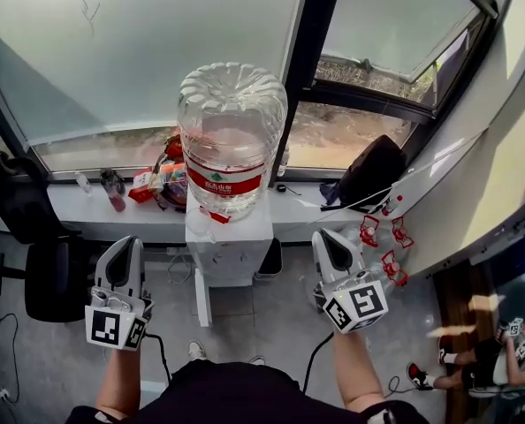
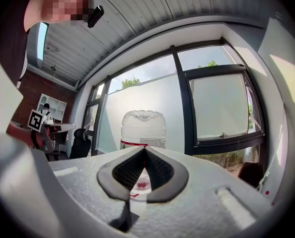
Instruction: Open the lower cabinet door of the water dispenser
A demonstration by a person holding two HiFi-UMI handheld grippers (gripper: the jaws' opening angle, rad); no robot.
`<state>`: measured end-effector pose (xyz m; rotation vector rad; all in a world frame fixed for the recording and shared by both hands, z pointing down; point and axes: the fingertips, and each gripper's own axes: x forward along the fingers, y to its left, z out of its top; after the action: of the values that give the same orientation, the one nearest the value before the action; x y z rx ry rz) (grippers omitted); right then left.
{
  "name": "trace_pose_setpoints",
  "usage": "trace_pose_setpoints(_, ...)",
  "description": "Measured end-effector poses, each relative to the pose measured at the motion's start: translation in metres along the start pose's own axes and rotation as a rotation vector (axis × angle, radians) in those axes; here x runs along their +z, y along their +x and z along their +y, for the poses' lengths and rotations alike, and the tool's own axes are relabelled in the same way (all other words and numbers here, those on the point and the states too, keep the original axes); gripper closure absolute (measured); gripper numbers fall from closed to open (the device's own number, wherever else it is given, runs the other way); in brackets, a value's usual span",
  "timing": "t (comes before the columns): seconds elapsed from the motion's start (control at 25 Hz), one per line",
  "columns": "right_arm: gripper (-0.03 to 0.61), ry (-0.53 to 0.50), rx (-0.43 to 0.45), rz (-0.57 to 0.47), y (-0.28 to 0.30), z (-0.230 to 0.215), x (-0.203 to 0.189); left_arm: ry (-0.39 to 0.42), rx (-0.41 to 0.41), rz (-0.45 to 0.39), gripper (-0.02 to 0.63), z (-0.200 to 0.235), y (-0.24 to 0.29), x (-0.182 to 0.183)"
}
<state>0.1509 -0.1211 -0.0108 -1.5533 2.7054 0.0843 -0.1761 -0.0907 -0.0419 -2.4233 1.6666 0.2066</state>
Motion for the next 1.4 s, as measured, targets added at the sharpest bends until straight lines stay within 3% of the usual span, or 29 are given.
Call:
trace_pose_setpoints(0.48,0.572,0.025,-0.144,0.008,-0.054,-0.018,-0.013,-0.016,0.031,0.001,0.607,-0.014,-0.017,-0.008)
trace_pose_setpoints(1.4,0.572,0.039,-0.041,-0.025,-0.031,0.021,-0.008,-0.018,0.016,-0.017,0.607,-0.025,-0.016,-0.01)
